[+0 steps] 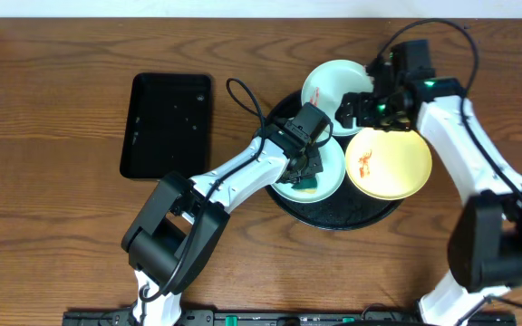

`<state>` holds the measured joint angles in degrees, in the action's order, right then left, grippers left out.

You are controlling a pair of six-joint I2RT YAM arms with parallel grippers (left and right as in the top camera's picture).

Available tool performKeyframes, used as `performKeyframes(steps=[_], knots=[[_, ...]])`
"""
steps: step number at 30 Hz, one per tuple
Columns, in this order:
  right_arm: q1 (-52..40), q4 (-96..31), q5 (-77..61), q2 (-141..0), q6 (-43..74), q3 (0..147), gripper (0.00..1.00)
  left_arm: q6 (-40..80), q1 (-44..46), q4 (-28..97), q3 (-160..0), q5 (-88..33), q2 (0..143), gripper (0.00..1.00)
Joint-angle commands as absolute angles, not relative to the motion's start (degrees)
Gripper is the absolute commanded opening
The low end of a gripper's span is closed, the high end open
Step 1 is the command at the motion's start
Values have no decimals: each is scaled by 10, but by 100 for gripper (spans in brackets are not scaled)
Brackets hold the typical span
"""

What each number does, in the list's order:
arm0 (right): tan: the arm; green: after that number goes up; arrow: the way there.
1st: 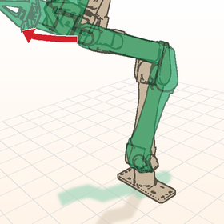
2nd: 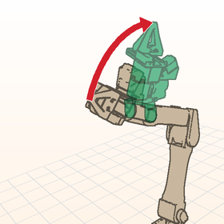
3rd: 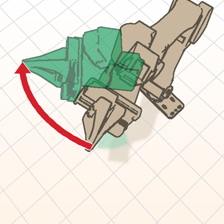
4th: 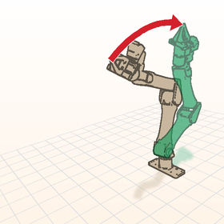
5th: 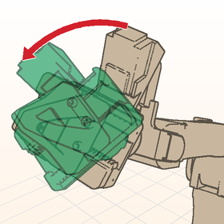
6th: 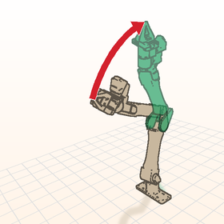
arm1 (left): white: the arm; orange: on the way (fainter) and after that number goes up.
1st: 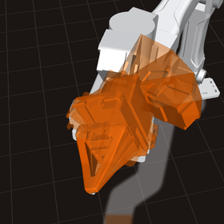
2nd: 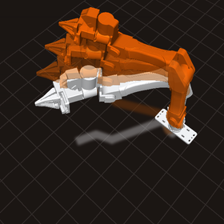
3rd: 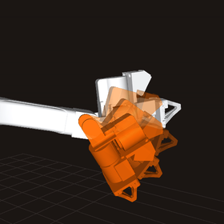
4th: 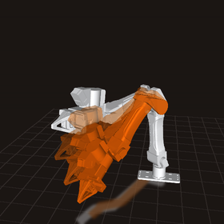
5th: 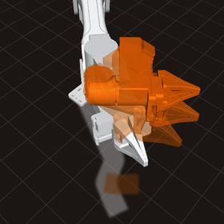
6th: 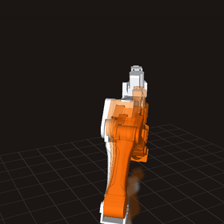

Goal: Clean dirty plates on tray and stack at the side

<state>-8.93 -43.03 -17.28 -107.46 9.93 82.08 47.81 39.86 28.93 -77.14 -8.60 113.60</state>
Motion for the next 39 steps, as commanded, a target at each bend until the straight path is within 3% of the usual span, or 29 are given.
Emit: performKeyframes(steps=[1,5,6,7,9,10,11,13,23,35,39], knots=[[-108,-423,-170,-1105,65,831,79,479,398,291,-771,-79,1135,9],[-124,-416,-169,-1137,6,831,61,479,398,291,-771,-79,1135,9],[-127,-413,-169,-1144,-1,831,70,479,398,290,-770,-79,1135,9],[-130,-409,-169,-1150,-1,831,97,479,398,290,-770,-79,1135,9],[-137,-401,-156,-1163,-1,831,80,479,398,290,-770,-79,1135,9],[-140,-398,-149,-1169,-1,831,57,479,398,290,-770,-79,1135,9],[-143,-398,-136,-1174,0,831,43,479,398,291,-771,-79,1135,9],[-144,-399,-122,-1181,10,831,28,479,398,293,-771,-79,1135,9],[-143,-433,-122,-1181,10,831,34,479,398,292,-771,-79,1135,9],[-144,-460,-123,-1181,10,829,32,479,398,292,-771,-79,1135,9],[-144,-447,-123,-1181,23,815,25,479,398,292,-771,-79,1135,9]])
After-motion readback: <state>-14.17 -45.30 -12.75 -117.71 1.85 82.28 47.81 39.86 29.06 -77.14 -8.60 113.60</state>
